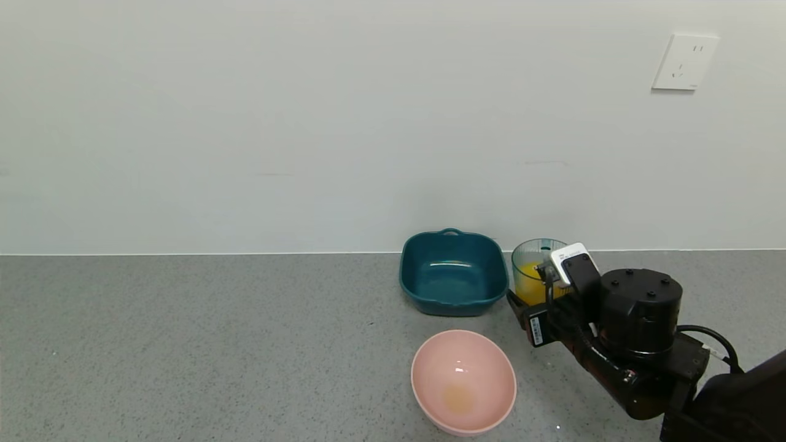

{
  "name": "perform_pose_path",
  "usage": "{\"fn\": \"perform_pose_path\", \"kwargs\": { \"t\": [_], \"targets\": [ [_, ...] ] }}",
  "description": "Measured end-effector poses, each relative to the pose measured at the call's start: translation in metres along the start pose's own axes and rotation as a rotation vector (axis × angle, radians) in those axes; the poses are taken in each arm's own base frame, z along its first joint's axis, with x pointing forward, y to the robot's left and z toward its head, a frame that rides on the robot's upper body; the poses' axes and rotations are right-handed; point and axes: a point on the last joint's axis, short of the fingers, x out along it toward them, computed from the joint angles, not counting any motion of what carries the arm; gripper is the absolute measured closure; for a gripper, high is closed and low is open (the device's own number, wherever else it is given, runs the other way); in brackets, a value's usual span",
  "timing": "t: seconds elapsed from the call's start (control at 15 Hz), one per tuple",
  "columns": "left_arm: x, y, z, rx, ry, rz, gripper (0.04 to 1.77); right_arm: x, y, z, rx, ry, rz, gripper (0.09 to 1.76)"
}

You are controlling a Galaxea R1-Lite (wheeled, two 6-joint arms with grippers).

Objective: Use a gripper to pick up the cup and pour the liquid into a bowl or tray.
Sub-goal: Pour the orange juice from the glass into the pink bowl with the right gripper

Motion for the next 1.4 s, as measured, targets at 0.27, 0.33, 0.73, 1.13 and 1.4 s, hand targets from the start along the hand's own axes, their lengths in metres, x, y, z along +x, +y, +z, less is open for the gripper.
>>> {"fn": "perform_pose_path", "kwargs": {
  "t": [0.27,0.33,0.73,1.13,1.4],
  "targets": [
    [0.0,0.0,0.0,0.0,0.0,0.0,0.09,-0.004,0.002,-0.004,-0.063,0.006,0.012,0.49],
    [0.0,0.0,0.0,0.0,0.0,0.0,0.09,-0.005,0.003,-0.005,-0.076,0.008,0.017,0.49],
    [0.0,0.0,0.0,0.0,0.0,0.0,0.09,-0.009,0.01,-0.01,-0.178,0.025,0.045,0.49],
    [0.0,0.0,0.0,0.0,0.0,0.0,0.09,-0.008,0.016,-0.017,-0.235,0.043,0.065,0.49],
    [0.0,0.0,0.0,0.0,0.0,0.0,0.09,-0.006,0.02,-0.022,-0.264,0.055,0.079,0.49]
  ]
}}
